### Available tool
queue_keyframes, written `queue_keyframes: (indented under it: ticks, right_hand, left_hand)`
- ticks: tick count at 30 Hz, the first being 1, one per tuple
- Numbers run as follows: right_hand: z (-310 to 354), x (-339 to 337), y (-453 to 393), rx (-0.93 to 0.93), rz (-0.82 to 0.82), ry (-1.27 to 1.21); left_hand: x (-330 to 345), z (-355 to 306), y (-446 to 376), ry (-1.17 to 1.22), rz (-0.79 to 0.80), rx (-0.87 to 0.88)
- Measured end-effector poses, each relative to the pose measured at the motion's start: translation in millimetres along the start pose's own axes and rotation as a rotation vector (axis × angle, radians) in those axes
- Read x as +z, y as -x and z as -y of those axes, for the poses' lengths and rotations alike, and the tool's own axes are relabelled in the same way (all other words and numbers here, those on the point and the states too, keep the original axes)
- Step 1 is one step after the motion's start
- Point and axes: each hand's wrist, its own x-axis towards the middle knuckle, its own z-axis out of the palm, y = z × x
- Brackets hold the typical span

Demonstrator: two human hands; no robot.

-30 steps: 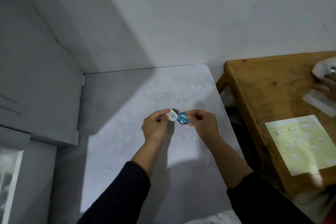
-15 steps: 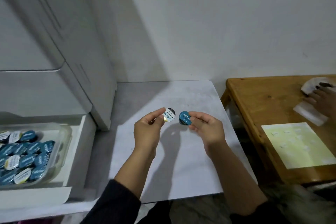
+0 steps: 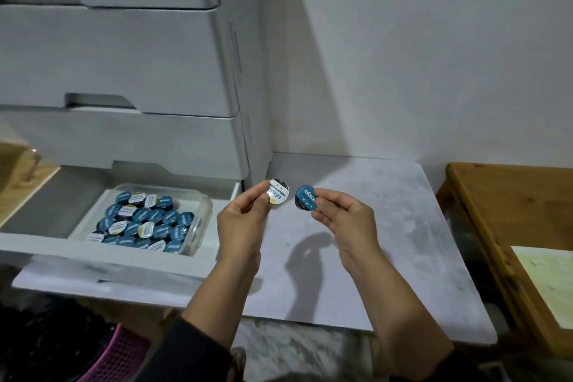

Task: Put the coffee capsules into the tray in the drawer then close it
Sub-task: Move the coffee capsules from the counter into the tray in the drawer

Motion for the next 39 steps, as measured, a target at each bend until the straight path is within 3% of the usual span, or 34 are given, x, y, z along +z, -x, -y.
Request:
queue_keyframes:
  ticks: [12, 17, 27, 39]
  right_hand:
    - [-36, 109, 7, 0.061, 0.037, 0.006]
    - [-62, 166, 0, 0.119, 0.006, 0.001]
    - [-118, 271, -33, 0.236, -0.211, 0.043]
    - [-153, 311, -61, 0.315, -0.533, 0.181]
  left_hand:
    - [-100, -15, -43, 0.055, -0.194, -0.049]
    - [-150, -17, -83, 0.044, -0.189, -0.101]
    - [-236, -7, -198, -0.150, -0.001, -0.380]
    - [-239, 22, -255, -0.388, 0.237, -0.513]
